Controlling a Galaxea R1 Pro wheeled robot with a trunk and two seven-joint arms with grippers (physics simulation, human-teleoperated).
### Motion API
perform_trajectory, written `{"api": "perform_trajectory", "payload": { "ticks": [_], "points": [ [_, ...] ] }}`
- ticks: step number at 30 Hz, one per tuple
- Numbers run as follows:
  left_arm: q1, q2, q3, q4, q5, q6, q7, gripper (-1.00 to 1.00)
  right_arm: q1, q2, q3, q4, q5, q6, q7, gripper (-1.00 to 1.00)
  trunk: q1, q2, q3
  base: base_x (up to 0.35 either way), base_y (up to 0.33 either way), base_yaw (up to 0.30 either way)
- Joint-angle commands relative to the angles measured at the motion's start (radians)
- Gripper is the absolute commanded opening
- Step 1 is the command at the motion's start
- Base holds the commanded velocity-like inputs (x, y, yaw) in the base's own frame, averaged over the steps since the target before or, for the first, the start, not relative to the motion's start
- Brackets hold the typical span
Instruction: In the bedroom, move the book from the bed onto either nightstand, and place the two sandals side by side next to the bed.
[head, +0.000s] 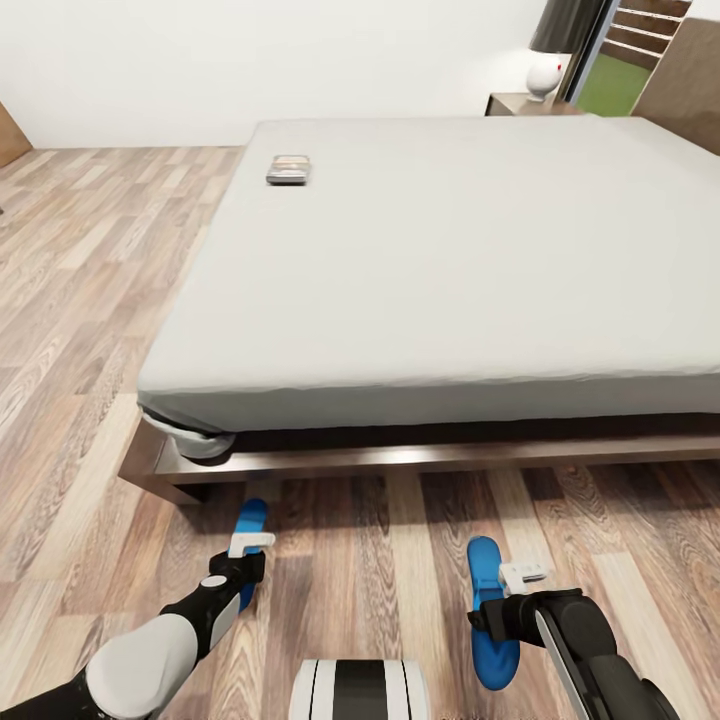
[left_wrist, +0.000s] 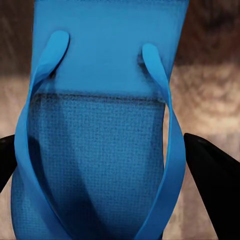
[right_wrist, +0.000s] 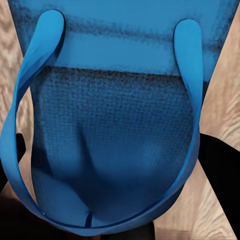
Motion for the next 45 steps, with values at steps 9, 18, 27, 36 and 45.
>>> {"api": "perform_trajectory", "payload": {
  "ticks": [9, 18, 27, 36, 45],
  "points": [
    [-0.009, -0.001, 0.006, 0.001, -0.012, -0.003, 0.005, -1.0, 0.0, -0.001, 0.002, -0.001, 0.01, 0.004, 0.008, -1.0, 0.001, -0.001, -0.008, 0.0, 0.0, 0.0],
    [-0.009, -0.001, 0.006, 0.001, -0.012, -0.003, 0.005, -1.0, 0.0, -0.001, 0.002, -0.001, 0.01, 0.004, 0.008, -1.0, 0.002, -0.002, -0.024, 0.0, 0.0, 0.0],
    [-0.009, -0.001, 0.006, 0.001, -0.012, -0.003, 0.005, -1.0, 0.0, -0.001, 0.002, -0.001, 0.01, 0.004, 0.007, -1.0, 0.004, -0.003, -0.039, 0.0, 0.0, 0.0],
    [-0.009, -0.001, 0.006, 0.001, -0.012, -0.004, 0.005, -1.0, 0.0, -0.001, 0.002, -0.001, 0.01, 0.004, 0.008, -1.0, 0.004, -0.003, -0.039, 0.0, 0.0, 0.0],
    [-0.009, -0.001, 0.006, 0.001, -0.012, -0.004, 0.005, -1.0, 0.0, -0.001, 0.002, -0.001, 0.01, 0.004, 0.008, -1.0, 0.006, -0.004, -0.055, 0.0, 0.0, 0.0]
  ]
}}
